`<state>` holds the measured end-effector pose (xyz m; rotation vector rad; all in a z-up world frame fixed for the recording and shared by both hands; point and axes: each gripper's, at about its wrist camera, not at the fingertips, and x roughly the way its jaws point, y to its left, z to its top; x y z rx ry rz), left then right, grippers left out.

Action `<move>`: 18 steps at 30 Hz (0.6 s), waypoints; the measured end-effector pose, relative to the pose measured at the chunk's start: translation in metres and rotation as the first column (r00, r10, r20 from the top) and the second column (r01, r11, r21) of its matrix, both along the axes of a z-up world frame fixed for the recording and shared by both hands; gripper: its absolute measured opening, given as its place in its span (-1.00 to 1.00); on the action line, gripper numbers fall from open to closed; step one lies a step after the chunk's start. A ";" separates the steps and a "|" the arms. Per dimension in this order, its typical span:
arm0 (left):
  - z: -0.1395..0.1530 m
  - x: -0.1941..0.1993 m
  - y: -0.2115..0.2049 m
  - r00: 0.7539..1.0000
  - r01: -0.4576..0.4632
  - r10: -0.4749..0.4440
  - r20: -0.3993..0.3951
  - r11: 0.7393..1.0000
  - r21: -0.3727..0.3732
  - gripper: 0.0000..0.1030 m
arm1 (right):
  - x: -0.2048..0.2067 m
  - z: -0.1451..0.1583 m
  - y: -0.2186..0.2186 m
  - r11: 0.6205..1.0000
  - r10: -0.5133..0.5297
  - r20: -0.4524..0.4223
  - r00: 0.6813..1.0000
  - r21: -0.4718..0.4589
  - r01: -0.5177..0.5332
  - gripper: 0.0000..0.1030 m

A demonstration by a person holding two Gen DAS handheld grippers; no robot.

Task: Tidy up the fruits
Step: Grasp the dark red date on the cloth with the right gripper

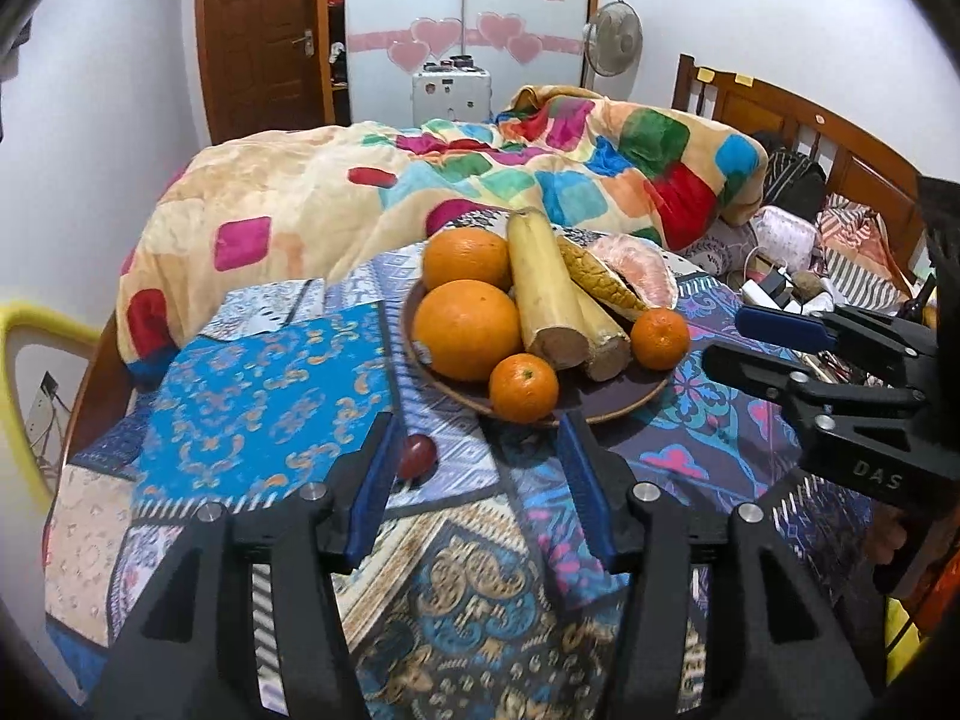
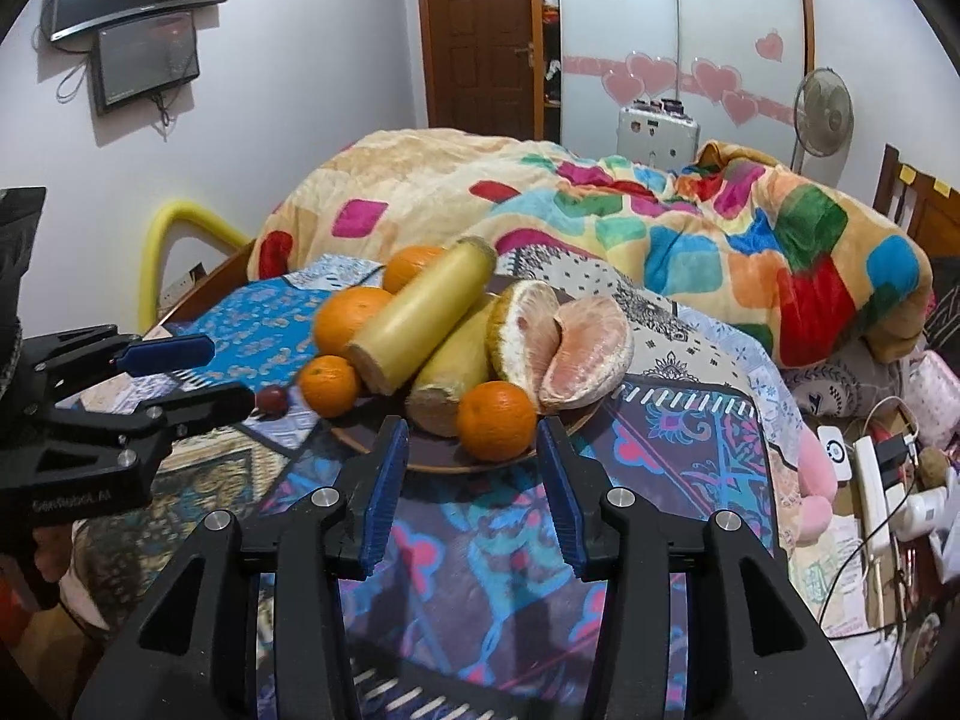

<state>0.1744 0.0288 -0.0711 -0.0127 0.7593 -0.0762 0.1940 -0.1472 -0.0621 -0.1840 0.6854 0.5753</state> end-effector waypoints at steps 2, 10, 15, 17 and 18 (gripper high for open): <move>0.003 -0.008 0.004 1.000 -0.007 0.007 0.004 1.000 0.000 0.07 | -0.011 0.003 0.002 1.000 0.008 0.013 1.000 -0.001 -0.008 -0.21; 0.005 -0.044 0.019 1.000 -0.019 0.019 0.007 1.000 0.007 0.14 | -0.041 -0.010 0.013 0.999 0.047 -0.025 0.999 -0.011 -0.047 -0.20; -0.005 -0.062 0.028 1.000 -0.022 0.022 -0.016 1.000 0.016 0.16 | -0.049 -0.031 0.020 0.998 0.062 -0.083 0.995 -0.021 -0.064 -0.20; -0.011 -0.066 0.032 0.999 -0.024 0.025 -0.028 0.999 0.021 0.16 | -0.051 -0.039 0.024 0.997 0.067 -0.105 0.992 -0.024 -0.070 -0.20; -0.013 -0.068 0.033 0.999 -0.025 0.026 -0.032 0.999 0.021 0.16 | -0.052 -0.041 0.025 0.997 0.069 -0.112 0.991 -0.026 -0.073 -0.20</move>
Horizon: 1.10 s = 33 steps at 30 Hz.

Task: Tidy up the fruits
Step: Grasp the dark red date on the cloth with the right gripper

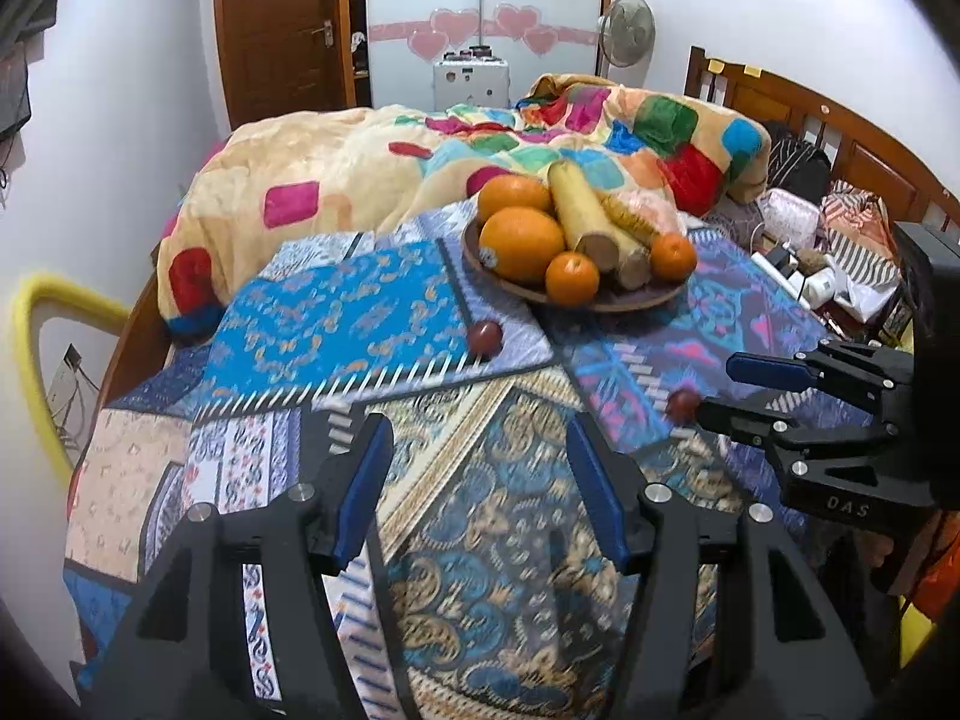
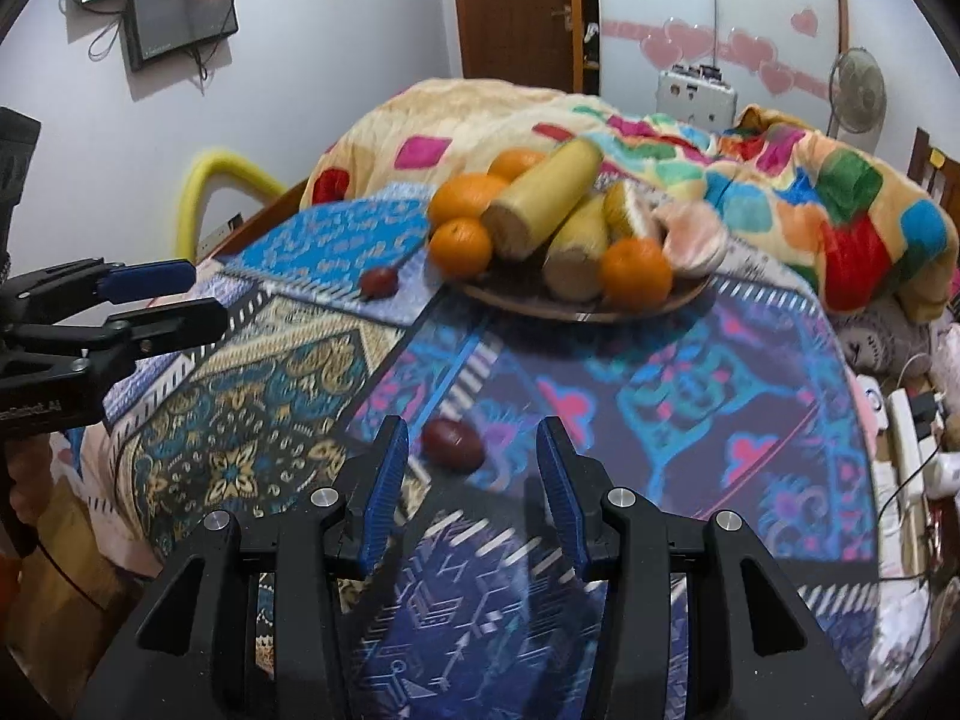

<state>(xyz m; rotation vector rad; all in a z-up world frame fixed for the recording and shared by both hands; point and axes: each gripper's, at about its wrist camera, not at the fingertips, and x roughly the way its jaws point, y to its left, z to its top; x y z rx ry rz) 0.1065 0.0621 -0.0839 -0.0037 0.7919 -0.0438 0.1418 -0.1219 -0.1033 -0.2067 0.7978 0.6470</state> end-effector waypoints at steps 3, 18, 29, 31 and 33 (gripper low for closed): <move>-0.009 -0.002 0.007 1.000 -0.010 0.010 -0.021 1.000 -0.004 0.16 | 0.001 -0.007 0.005 1.000 0.006 -0.016 1.000 -0.010 -0.006 -0.20; -0.019 0.022 0.007 0.999 0.005 -0.006 -0.051 1.000 -0.025 0.16 | 0.014 0.001 -0.001 0.999 -0.031 0.017 0.999 0.030 0.031 -0.73; -0.030 0.081 -0.005 0.994 0.031 -0.032 -0.100 0.999 -0.016 -0.20 | 0.040 0.018 -0.021 0.996 -0.074 0.074 0.994 0.059 0.070 -0.72; -0.034 0.090 -0.007 0.993 0.033 -0.034 -0.112 0.999 -0.011 -0.21 | 0.044 0.017 -0.024 0.996 -0.077 0.077 0.994 0.058 0.073 -0.72; -0.037 0.098 -0.008 0.993 0.030 -0.030 -0.116 1.000 -0.002 -0.22 | 0.048 0.016 -0.026 0.996 -0.077 0.076 0.994 0.057 0.073 -0.72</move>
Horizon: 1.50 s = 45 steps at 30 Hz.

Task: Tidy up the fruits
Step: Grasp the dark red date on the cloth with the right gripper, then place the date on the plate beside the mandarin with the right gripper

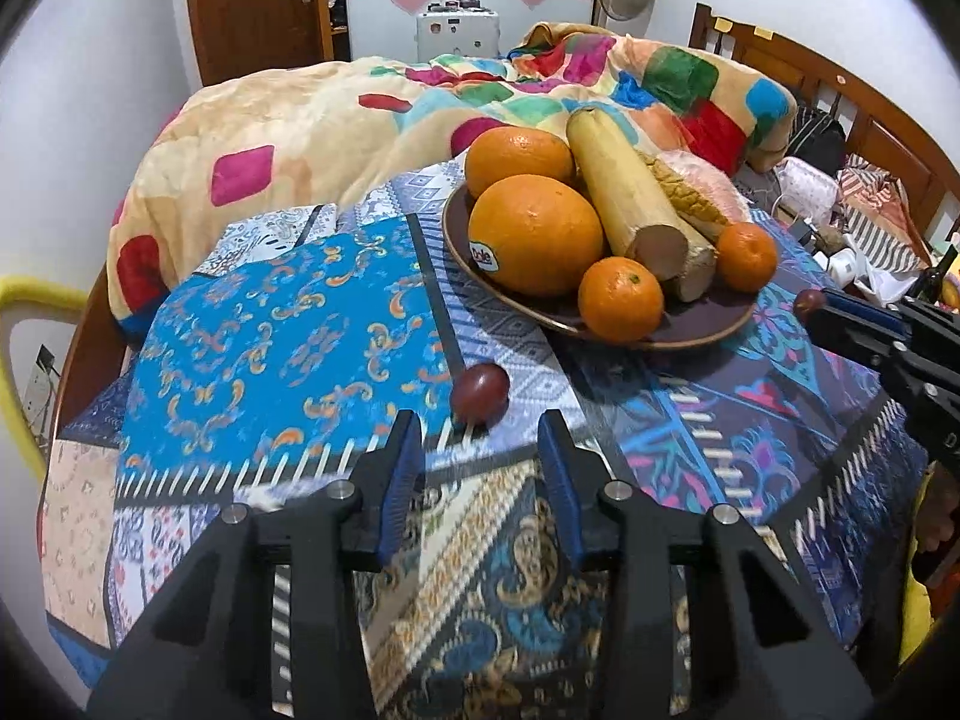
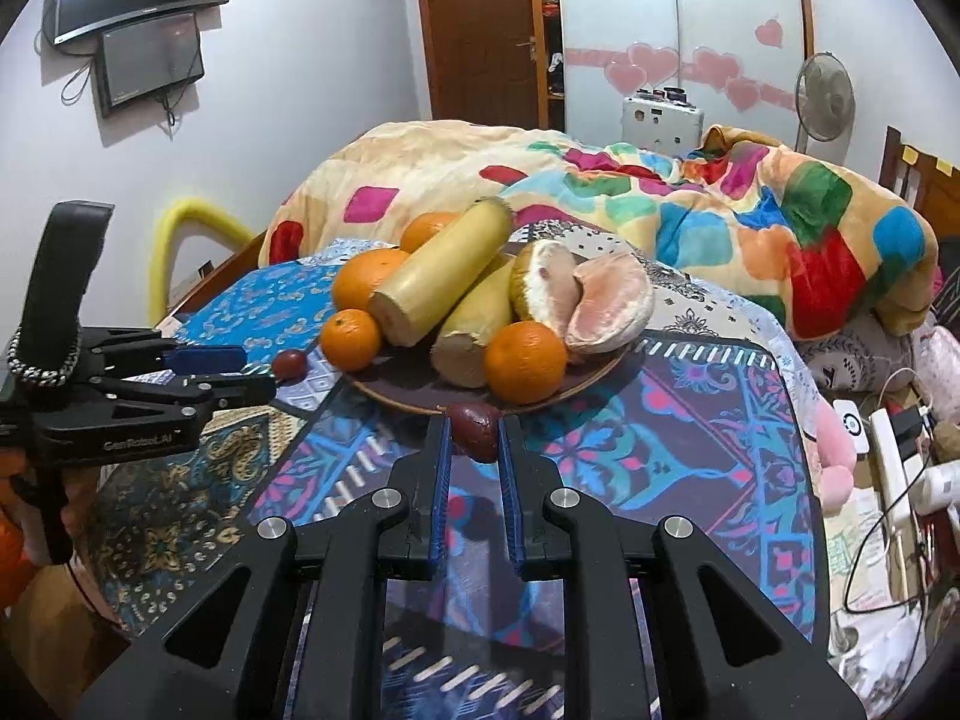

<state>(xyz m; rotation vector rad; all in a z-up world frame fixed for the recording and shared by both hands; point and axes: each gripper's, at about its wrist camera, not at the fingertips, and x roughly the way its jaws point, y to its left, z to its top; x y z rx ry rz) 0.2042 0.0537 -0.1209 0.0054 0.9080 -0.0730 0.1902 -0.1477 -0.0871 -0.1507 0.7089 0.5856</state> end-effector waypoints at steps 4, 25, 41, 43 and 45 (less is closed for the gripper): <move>-0.005 0.010 0.001 1.000 -0.008 0.008 -0.007 1.000 0.005 -0.29 | 0.008 -0.002 -0.003 1.000 0.001 -0.001 1.000 0.000 -0.001 -0.72; 0.023 0.005 -0.019 0.996 0.049 -0.049 0.079 0.999 -0.002 -0.61 | 0.015 0.008 -0.003 1.000 0.019 0.020 1.000 0.010 -0.019 -0.72; 0.056 0.052 -0.037 0.990 0.079 -0.075 0.121 0.997 -0.025 -0.61 | 0.042 0.025 0.017 0.999 0.040 0.070 0.997 -0.028 -0.038 -0.72; 0.054 0.059 -0.037 0.990 0.075 -0.072 0.117 0.997 -0.023 -0.61 | 0.047 0.023 0.020 0.999 0.041 0.067 0.997 -0.035 -0.038 -0.72; 0.052 0.065 -0.037 0.991 0.077 -0.073 0.111 0.997 -0.032 -0.61 | 0.052 0.021 0.020 0.999 0.043 0.051 0.998 -0.026 -0.042 -0.72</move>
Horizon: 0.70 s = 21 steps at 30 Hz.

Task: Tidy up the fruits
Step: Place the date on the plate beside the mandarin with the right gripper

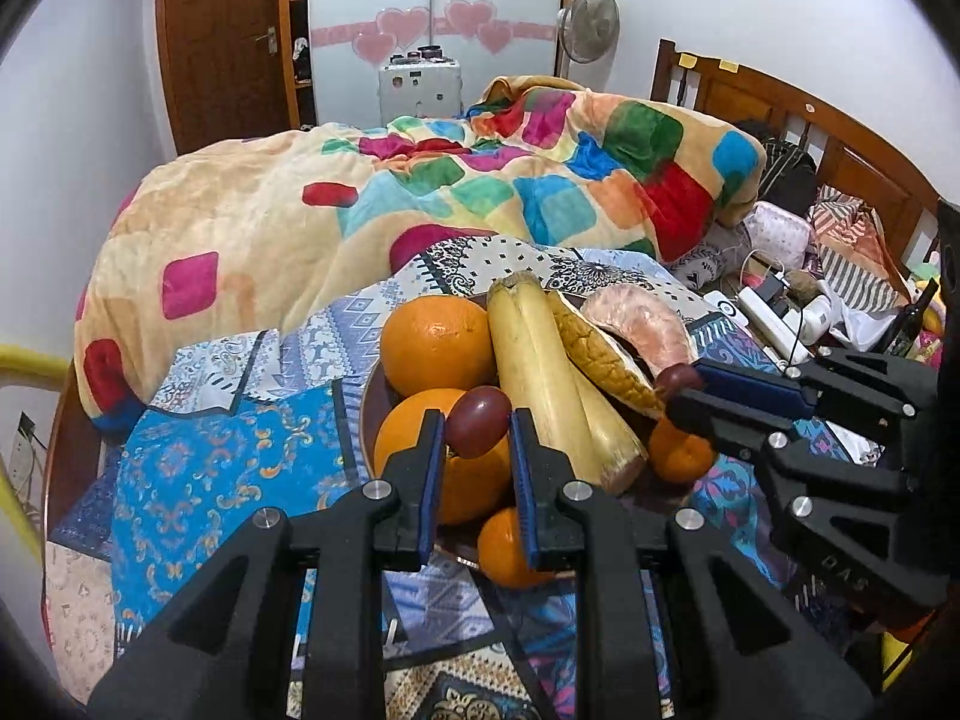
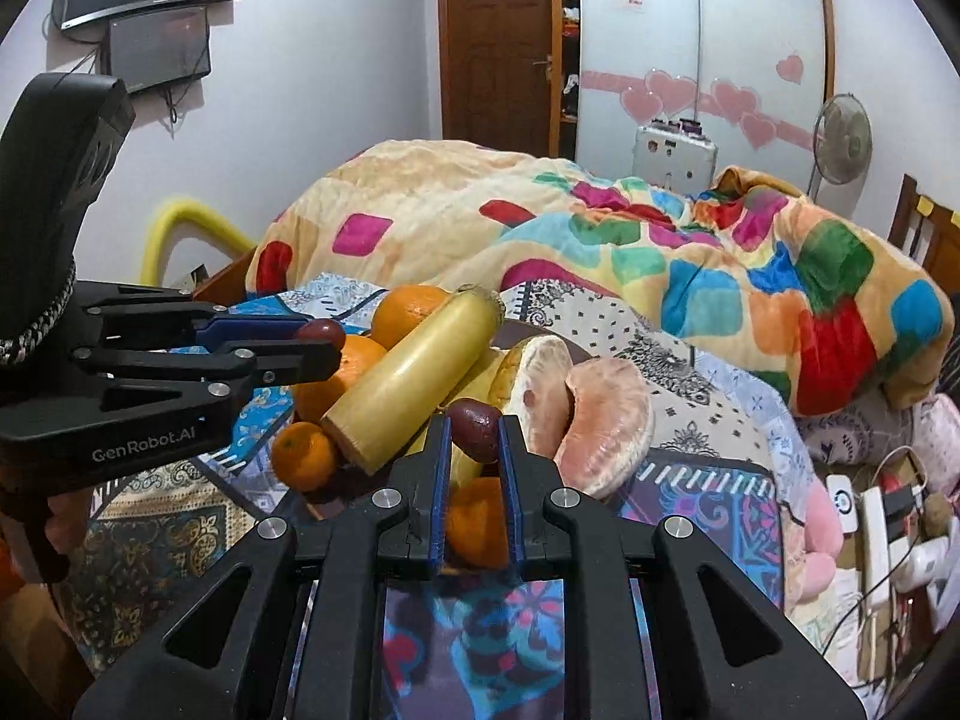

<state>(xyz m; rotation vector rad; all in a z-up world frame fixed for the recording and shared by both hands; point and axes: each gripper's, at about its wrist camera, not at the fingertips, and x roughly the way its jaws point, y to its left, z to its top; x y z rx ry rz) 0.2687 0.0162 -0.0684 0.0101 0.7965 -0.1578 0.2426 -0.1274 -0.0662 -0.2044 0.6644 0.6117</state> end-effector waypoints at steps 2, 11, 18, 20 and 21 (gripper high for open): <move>-0.001 0.002 -0.001 1.000 0.000 0.001 0.002 1.000 -0.002 -0.61 | 0.005 -0.002 0.000 1.000 0.004 -0.019 1.000 0.007 -0.003 -0.72; -0.004 0.007 -0.003 1.000 -0.014 0.014 0.000 1.000 0.012 -0.38 | 0.008 -0.008 0.007 1.000 0.011 -0.037 0.999 -0.009 -0.012 -0.63; 0.006 -0.008 0.000 0.999 -0.023 0.023 0.025 1.000 -0.002 -0.33 | 0.003 0.002 0.001 1.000 -0.002 -0.019 1.000 0.015 0.002 -0.52; 0.016 -0.019 -0.001 0.998 -0.029 0.029 0.059 1.000 -0.002 -0.33 | -0.004 0.011 -0.005 0.999 -0.012 0.001 1.000 0.033 0.012 -0.52; 0.024 -0.029 -0.001 0.996 -0.035 0.036 0.082 0.999 -0.005 -0.33 | -0.008 0.016 -0.008 0.999 -0.018 0.013 1.000 0.040 0.018 -0.52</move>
